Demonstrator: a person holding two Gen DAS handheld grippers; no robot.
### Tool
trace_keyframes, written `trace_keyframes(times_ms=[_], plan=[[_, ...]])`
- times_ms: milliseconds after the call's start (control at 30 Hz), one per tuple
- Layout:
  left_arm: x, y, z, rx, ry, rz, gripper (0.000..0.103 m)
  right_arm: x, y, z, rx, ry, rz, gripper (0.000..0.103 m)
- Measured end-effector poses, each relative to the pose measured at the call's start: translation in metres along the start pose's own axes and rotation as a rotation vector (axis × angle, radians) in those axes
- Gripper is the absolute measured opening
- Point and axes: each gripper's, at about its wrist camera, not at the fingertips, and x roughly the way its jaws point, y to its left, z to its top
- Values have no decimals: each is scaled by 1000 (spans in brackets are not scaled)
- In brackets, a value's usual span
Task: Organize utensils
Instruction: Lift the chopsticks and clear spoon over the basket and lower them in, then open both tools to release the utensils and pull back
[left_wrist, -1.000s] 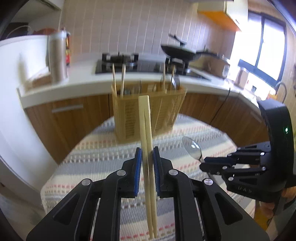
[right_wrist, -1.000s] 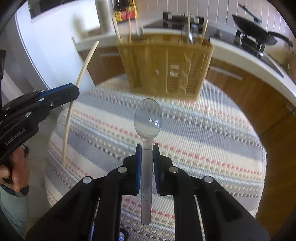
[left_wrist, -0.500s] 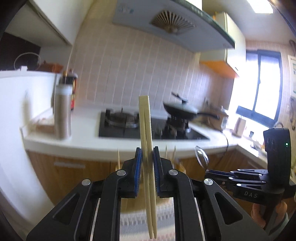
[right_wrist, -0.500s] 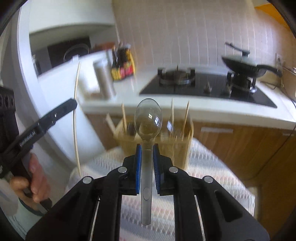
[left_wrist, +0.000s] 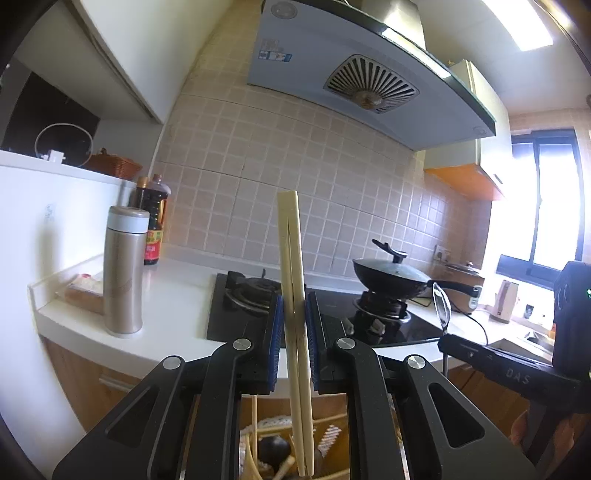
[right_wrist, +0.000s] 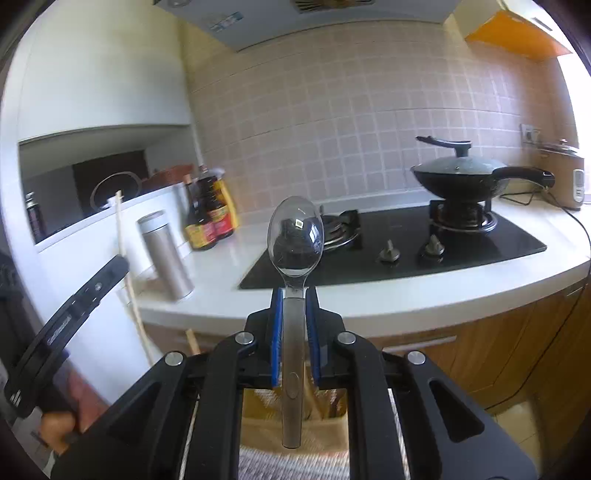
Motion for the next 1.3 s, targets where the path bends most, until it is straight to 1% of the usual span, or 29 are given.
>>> trace_keyframes(times_ms=[133, 233, 433, 667, 900, 1133, 1200, 1267, 1300], plan=[[11, 2, -7, 14, -21, 25, 11, 22, -7, -3, 9, -10, -27, 10], [21, 1, -15, 21, -16, 34, 11, 34, -11, -7, 10, -14, -35, 10], [31, 1, -33, 47, -16, 67, 11, 36, -2, -21, -77, -99, -116, 10], [35, 0, -46, 76, -12, 88, 11, 43, 6, -39, -138, -142, -146, 10], [34, 7, -50, 73, -5, 87, 11, 52, 2, -45, -121, -132, -138, 10], [31, 9, -54, 70, 3, 70, 11, 49, 2, -49, -123, -151, -142, 11], [28, 9, -54, 73, 0, 67, 11, 46, 2, -50, -122, -134, -123, 11], [24, 9, -53, 76, 8, 55, 14, 40, 3, -52, -124, -122, -109, 12], [22, 9, -53, 76, 8, 52, 20, 36, 4, -54, -127, -119, -105, 15]])
